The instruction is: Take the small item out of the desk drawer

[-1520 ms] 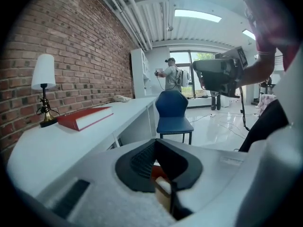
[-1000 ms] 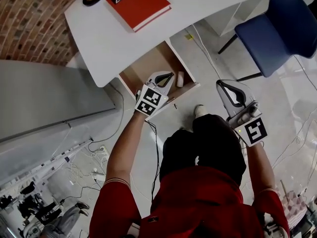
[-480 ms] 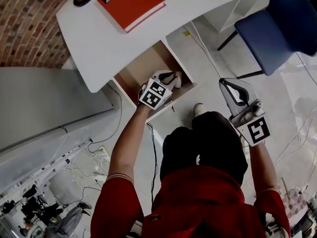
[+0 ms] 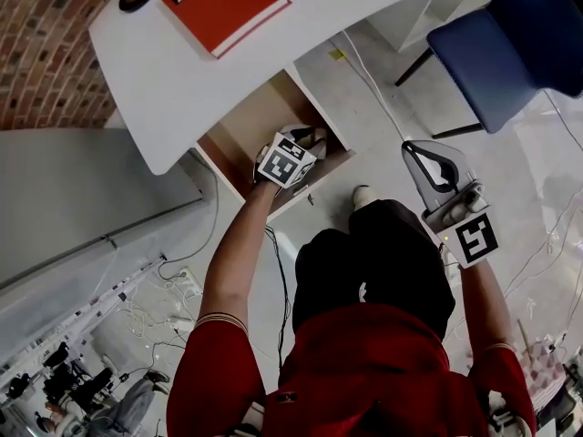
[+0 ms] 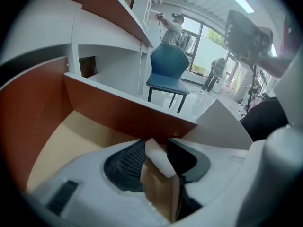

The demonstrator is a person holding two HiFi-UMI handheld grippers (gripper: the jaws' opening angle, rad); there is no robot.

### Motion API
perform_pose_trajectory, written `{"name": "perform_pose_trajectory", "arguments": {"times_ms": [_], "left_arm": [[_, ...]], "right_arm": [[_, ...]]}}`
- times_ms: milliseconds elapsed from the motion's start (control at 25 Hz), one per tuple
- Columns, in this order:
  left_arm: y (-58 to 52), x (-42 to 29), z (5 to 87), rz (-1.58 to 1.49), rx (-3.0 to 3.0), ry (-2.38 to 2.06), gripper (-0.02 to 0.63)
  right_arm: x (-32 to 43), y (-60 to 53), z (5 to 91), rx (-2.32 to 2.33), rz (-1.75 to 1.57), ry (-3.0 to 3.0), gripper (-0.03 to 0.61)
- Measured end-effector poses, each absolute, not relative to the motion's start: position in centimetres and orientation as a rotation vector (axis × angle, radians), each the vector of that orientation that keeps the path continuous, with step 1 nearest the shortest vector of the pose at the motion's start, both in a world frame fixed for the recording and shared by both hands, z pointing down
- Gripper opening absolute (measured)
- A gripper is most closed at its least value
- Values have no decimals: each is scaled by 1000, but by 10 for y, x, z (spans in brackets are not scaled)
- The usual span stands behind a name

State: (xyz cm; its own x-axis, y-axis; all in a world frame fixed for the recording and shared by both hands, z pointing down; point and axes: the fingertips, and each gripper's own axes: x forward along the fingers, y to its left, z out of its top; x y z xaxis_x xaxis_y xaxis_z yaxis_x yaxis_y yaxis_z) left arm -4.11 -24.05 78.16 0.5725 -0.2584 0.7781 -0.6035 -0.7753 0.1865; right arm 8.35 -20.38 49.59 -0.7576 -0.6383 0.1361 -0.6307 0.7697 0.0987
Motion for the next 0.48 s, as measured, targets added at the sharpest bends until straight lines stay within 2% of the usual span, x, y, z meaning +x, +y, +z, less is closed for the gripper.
{"name": "perform_pose_trajectory", "arguments": {"times_ms": [480], "left_arm": [[-237, -40, 812, 1103, 2193, -653, 199]], "right_arm": [[96, -205, 503, 1030, -74, -2772, 12]]}}
